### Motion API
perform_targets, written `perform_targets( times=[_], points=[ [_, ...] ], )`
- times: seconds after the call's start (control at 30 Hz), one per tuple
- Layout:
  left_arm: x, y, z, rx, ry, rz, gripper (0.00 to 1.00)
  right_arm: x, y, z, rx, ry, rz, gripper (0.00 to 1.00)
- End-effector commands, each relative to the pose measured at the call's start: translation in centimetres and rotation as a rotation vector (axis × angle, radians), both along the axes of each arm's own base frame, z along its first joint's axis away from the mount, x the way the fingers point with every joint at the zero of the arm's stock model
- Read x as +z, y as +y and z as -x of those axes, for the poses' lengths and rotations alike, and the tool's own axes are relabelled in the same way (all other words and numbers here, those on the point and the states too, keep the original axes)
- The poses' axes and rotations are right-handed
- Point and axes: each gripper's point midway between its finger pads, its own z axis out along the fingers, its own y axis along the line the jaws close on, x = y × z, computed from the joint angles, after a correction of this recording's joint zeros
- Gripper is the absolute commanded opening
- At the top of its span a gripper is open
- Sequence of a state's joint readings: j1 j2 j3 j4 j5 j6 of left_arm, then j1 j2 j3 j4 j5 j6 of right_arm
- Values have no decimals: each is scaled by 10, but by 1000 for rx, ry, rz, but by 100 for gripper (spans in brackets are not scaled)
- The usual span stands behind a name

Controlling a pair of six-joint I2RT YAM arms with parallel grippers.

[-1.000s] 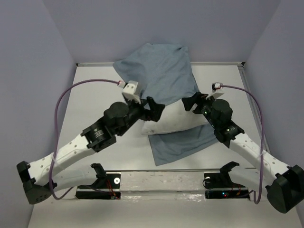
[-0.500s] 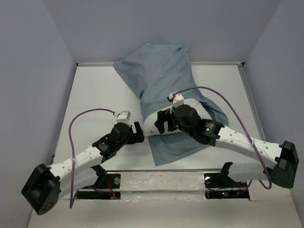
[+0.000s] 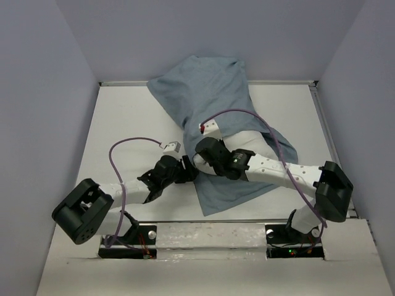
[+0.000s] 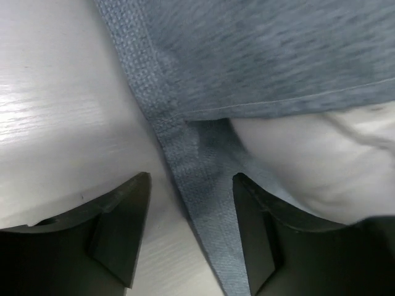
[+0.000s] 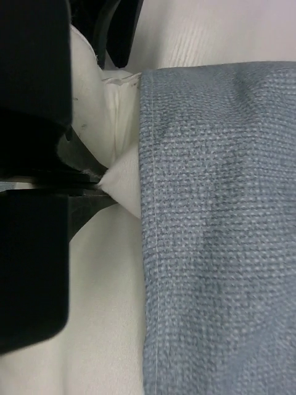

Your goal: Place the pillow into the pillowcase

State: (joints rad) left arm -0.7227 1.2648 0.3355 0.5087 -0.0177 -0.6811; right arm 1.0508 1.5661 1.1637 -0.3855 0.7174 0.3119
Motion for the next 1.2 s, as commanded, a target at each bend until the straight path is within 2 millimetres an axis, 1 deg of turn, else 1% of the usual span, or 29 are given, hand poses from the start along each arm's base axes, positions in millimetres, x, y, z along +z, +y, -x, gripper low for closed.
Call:
perform_targets(
  times=[0.0,0.03,0.07,0.1,0.13,0.2,0.23,0.3,0.33,0.37,0.4,0.43,0.47,0.5,0.53,0.57,0.6,0.63,0.67,0.7,0.77,0.8,0.83,0.87,0.9,0.93,1.03,1.1,1.17],
  points=[
    [19,-26,-16,-41,-67,103,61,52,-29,-18,-122,-129,-103,0],
    [12,-28,-16,-47,-50,95,53,57,-29,-16,-116,-143,-132,0],
    [18,-36,-18,-71,-64,125,51,73,-34,-16,-120,-166,-184,0],
    [12,-40,-17,-87,-48,125,48,77,-33,-14,-102,-170,-212,0],
    [17,-46,-19,-106,-59,146,47,88,-38,-14,-103,-186,-246,0],
    [21,-55,-19,-138,-63,169,43,93,-38,-12,-90,-195,-264,0],
    [24,-57,-19,-146,-68,181,28,97,-40,-12,-95,-207,-271,0],
    [36,-63,-16,-175,-87,234,9,100,-48,-16,-130,-228,-275,0],
    [49,-67,-12,-194,-109,268,0,100,-52,-19,-147,-237,-283,0],
    [57,-69,-7,-219,-122,297,0,99,-55,-21,-158,-248,-292,0],
    [65,-71,-2,-234,-129,323,0,106,-50,-23,-146,-273,-326,0],
    [87,-72,3,-252,-168,366,0,107,-52,-27,-153,-283,-339,0],
    [95,-73,9,-269,-177,388,0,106,-52,-28,-157,-294,-346,0],
    [103,-73,18,-293,-182,412,0,113,-54,-35,-179,-323,-378,0],
    [112,-72,23,-307,-192,437,0,112,-54,-38,-186,-327,-377,0],
    [135,-69,31,-318,-225,494,0,116,-51,-41,-183,-339,-397,0],
    [138,-67,36,-328,-220,500,0,121,-52,-46,-192,-353,-408,0],
    [154,-62,41,-332,-253,520,0,121,-47,-49,-185,-358,-410,0],
    [156,-59,43,-326,-253,517,0,123,-48,-53,-188,-361,-411,0],
    [148,-54,46,-318,-224,492,0,125,-46,-54,-186,-364,-411,0],
    [146,-45,46,-283,-227,457,0,135,-47,-56,-176,-375,-422,0],
    [123,-37,42,-242,-187,371,0,138,-43,-55,-153,-373,-431,0],
    [112,-32,41,-216,-170,335,14,139,-44,-54,-146,-375,-431,0],
    [92,-24,41,-184,-137,284,27,143,-48,-54,-152,-382,-437,0],
    [82,-21,41,-175,-120,267,38,144,-49,-54,-148,-384,-436,0],
    [71,-19,42,-168,-98,248,62,144,-49,-52,-138,-382,-436,0],
    [57,-18,44,-171,-80,232,92,139,-49,-48,-118,-369,-440,0],
    [60,-17,39,-160,-114,229,99,134,-49,-44,-108,-354,-446,0],
    [62,-16,32,-146,-142,211,99,132,-49,-43,-104,-348,-452,0]
  ],
)
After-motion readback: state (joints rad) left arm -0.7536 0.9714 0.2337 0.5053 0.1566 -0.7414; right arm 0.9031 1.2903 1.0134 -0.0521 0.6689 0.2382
